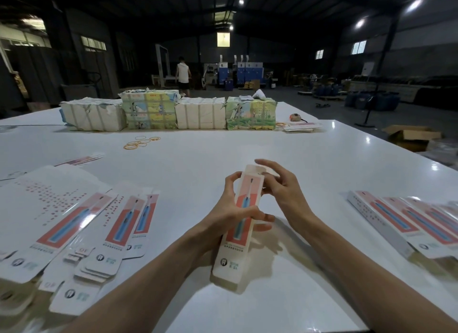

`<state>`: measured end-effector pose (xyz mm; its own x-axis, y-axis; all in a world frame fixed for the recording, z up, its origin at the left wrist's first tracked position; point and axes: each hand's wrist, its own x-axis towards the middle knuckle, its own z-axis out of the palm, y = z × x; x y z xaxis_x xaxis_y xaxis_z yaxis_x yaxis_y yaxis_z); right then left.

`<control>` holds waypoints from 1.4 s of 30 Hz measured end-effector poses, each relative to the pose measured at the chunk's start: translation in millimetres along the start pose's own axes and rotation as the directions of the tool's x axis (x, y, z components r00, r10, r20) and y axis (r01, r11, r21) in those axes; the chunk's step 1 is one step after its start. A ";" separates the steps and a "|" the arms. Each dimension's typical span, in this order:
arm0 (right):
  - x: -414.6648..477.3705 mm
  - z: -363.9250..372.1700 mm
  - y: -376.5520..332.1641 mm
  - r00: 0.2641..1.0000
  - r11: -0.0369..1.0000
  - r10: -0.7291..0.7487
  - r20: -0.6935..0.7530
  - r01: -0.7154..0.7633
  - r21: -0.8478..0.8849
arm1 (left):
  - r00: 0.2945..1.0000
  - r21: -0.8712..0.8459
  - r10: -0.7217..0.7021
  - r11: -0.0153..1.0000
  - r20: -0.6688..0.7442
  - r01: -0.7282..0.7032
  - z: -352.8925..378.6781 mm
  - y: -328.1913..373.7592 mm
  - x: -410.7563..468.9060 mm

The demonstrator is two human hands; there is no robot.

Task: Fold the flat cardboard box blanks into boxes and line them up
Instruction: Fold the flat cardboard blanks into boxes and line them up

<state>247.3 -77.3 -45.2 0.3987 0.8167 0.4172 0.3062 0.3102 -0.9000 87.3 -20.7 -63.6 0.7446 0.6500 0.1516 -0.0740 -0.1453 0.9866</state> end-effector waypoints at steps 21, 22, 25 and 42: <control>4.0 -8.5 -16.2 0.993 0.940 0.105 0.049 -0.116 0.321 | 0.998 0.022 -0.020 1.000 0.058 0.019 -2.0 4.1 2.5; 4.4 -9.7 -16.6 0.991 0.929 0.123 0.057 -0.135 0.345 | 0.998 0.036 -0.019 0.999 0.055 0.017 -2.6 4.2 3.0; 6.3 -12.9 -17.0 0.982 0.902 0.160 0.097 -0.185 0.390 | 0.998 0.060 -0.002 0.998 0.060 -0.002 -6.2 2.3 3.1; 8.2 -20.9 -18.4 0.958 0.914 0.163 0.236 -0.237 0.329 | 0.999 0.115 0.037 0.993 0.025 -0.040 -8.6 2.3 2.5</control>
<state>263.0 -86.4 -22.6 0.2275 0.9480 0.2227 -0.0989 0.2500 -0.9632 83.3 -13.0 -60.4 0.7574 0.6257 0.1867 -0.0270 -0.2558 0.9664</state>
